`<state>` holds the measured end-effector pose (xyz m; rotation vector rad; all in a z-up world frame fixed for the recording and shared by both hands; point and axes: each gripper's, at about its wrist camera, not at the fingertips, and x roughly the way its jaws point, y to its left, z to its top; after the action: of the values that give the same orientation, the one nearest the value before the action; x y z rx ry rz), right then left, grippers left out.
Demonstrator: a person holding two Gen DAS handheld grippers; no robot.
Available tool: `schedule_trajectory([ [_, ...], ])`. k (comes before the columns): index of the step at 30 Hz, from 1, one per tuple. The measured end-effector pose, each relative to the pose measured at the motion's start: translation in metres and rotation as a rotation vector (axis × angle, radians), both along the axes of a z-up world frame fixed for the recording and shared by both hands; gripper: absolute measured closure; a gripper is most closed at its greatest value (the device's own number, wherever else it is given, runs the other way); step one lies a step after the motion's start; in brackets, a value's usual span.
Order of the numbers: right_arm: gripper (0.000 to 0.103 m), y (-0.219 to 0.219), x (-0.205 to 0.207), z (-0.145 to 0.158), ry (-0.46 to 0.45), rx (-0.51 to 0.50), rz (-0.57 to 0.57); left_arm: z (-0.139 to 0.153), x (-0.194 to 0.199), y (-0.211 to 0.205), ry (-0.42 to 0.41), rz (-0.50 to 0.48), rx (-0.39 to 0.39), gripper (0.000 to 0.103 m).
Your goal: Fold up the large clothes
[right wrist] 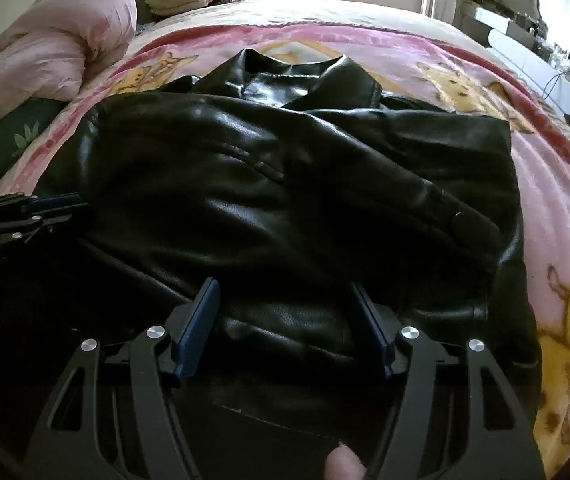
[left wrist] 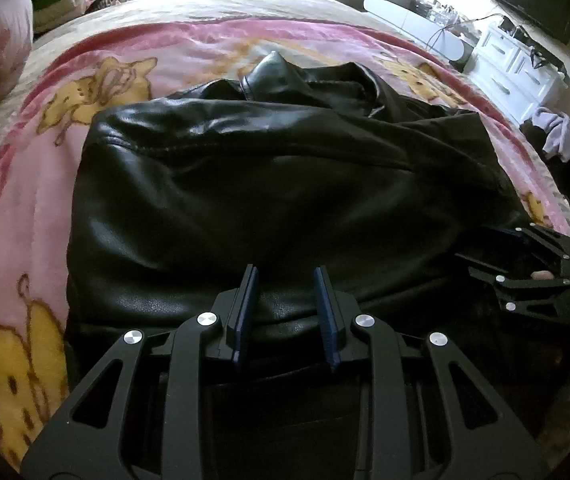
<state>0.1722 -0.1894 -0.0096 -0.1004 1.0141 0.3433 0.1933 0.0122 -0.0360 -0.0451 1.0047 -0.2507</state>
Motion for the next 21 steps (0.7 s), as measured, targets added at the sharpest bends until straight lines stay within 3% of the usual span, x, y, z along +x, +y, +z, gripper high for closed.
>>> schedule_trajectory([
  [5, 0.039, -0.005, -0.005, 0.012, -0.019, 0.039, -0.007, 0.006, -0.003, -0.001, 0.0, -0.01, -0.02, 0.078],
  [11, 0.036, -0.014, -0.013, 0.028, -0.056, 0.078, -0.037, 0.016, -0.007, 0.0, -0.004, -0.022, -0.08, 0.066],
  [17, 0.021, -0.024, -0.018, 0.038, -0.071, 0.142, -0.064, 0.034, -0.016, 0.004, -0.055, -0.011, -0.103, 0.042],
  [19, 0.017, -0.026, -0.02, 0.043, -0.08, 0.16, -0.071, 0.041, -0.02, 0.005, -0.079, 0.003, -0.097, 0.028],
  [21, 0.013, -0.028, -0.023, 0.047, -0.092, 0.165, -0.077, 0.046, -0.022, 0.008, -0.09, 0.011, -0.103, 0.021],
])
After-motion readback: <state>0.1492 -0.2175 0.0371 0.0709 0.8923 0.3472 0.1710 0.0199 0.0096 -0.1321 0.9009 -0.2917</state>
